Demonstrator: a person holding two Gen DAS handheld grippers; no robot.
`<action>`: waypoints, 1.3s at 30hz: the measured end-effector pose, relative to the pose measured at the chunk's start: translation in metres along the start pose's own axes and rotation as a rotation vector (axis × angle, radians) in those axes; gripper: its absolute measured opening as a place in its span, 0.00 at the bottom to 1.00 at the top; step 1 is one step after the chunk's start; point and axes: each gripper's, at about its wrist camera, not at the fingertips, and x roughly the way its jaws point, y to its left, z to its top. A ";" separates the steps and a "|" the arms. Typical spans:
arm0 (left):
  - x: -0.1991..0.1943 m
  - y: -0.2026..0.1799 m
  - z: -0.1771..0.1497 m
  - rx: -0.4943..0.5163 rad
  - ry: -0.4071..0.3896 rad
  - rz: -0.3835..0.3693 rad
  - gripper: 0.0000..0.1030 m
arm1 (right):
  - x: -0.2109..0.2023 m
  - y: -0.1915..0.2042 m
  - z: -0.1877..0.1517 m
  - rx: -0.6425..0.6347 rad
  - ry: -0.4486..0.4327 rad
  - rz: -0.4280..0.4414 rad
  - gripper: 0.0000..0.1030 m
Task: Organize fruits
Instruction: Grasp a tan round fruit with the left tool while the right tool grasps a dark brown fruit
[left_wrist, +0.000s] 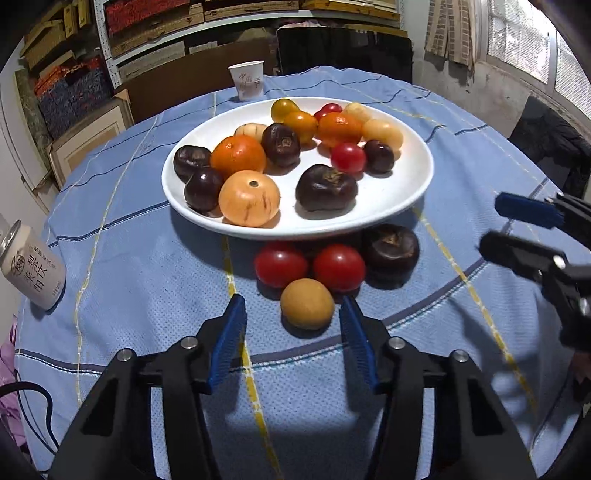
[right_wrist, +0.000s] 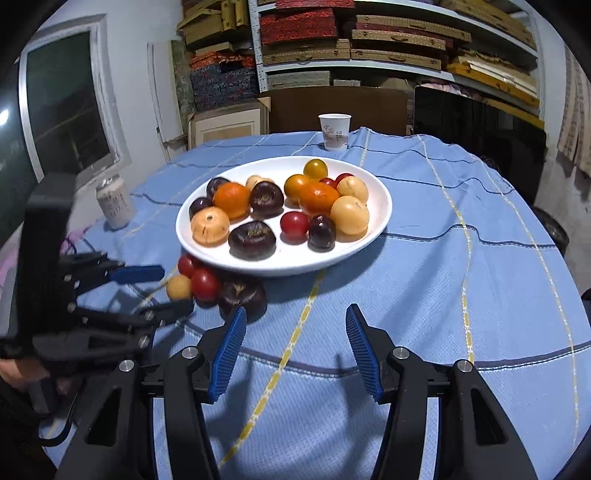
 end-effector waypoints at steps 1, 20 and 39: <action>0.002 0.001 0.000 -0.002 0.002 -0.002 0.50 | 0.000 0.000 0.000 0.001 0.000 -0.003 0.55; -0.017 0.016 -0.004 -0.081 -0.099 -0.129 0.28 | 0.016 0.023 0.007 -0.060 0.051 0.002 0.55; -0.026 0.028 -0.011 -0.126 -0.106 -0.155 0.28 | 0.061 0.044 0.024 -0.052 0.139 0.035 0.41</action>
